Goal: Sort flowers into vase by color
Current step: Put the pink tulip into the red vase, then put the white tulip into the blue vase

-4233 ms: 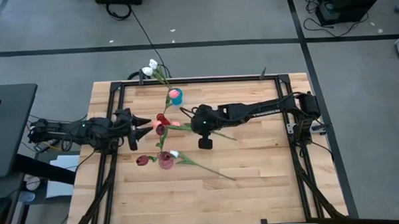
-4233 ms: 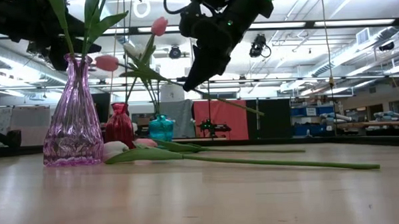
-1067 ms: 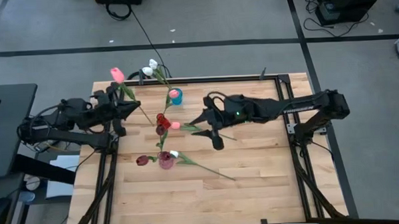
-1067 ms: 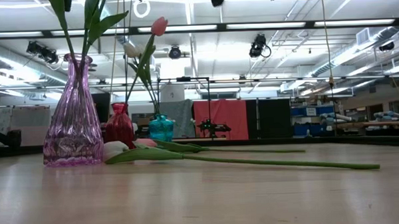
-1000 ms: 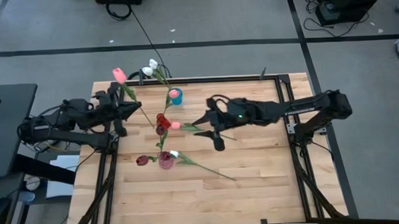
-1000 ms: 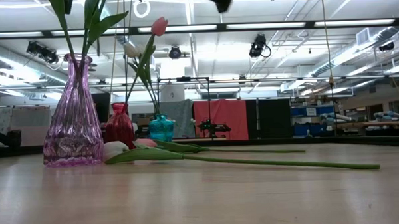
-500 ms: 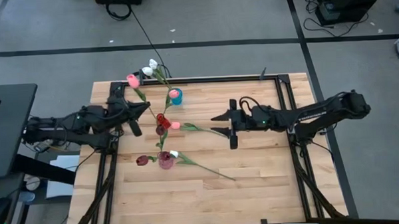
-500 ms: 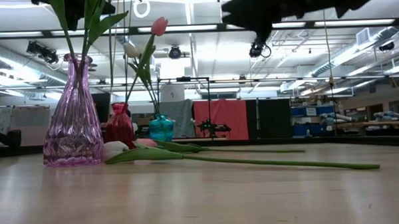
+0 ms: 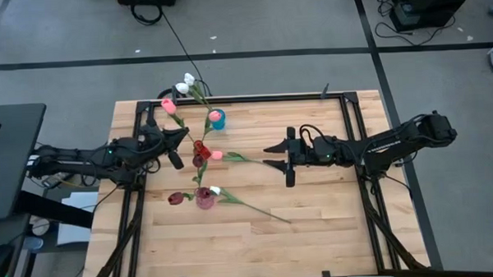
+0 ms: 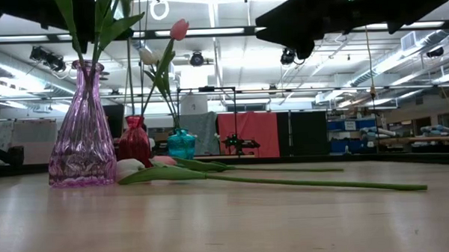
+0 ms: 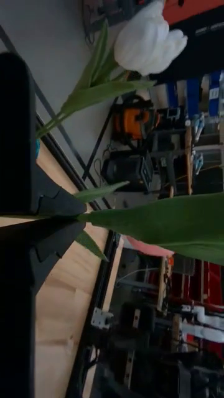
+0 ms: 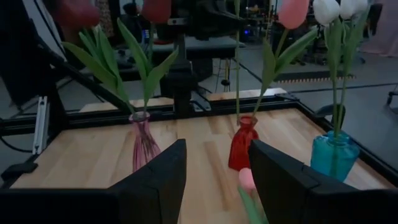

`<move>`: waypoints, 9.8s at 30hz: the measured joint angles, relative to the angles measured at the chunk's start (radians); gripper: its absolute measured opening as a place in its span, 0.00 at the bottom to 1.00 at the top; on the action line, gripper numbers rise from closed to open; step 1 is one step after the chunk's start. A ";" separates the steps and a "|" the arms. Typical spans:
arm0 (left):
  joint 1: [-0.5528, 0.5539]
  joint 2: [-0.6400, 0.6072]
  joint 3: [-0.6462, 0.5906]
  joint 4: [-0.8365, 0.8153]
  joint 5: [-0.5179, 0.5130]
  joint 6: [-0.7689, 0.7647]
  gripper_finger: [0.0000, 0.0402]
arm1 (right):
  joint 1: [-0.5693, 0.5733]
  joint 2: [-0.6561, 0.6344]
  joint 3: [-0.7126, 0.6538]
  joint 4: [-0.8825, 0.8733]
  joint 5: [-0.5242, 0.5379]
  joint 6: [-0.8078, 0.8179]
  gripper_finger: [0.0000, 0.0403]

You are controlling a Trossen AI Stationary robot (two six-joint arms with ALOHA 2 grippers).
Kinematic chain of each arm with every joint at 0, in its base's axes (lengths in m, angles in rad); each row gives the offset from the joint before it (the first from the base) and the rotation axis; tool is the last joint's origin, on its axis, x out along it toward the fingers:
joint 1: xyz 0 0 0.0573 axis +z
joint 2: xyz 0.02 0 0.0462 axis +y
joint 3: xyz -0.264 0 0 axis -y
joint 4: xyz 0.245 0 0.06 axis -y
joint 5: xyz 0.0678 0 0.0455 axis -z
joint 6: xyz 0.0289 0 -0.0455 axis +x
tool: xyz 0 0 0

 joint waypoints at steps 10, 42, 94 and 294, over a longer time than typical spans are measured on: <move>0.000 -0.006 -0.011 0.057 0.020 0.010 0.02 | 0.000 0.000 0.000 0.009 0.000 0.000 0.46; 0.033 0.132 0.050 0.026 -0.040 0.061 0.02 | 0.000 0.000 0.000 0.011 -0.028 0.013 0.46; 0.030 -0.143 0.050 -0.333 0.049 -0.179 0.63 | 0.213 0.745 0.624 -0.580 0.007 0.104 0.43; 0.033 0.447 0.727 -0.362 0.287 0.186 0.01 | -0.176 0.455 0.912 -0.090 -0.341 -0.307 0.18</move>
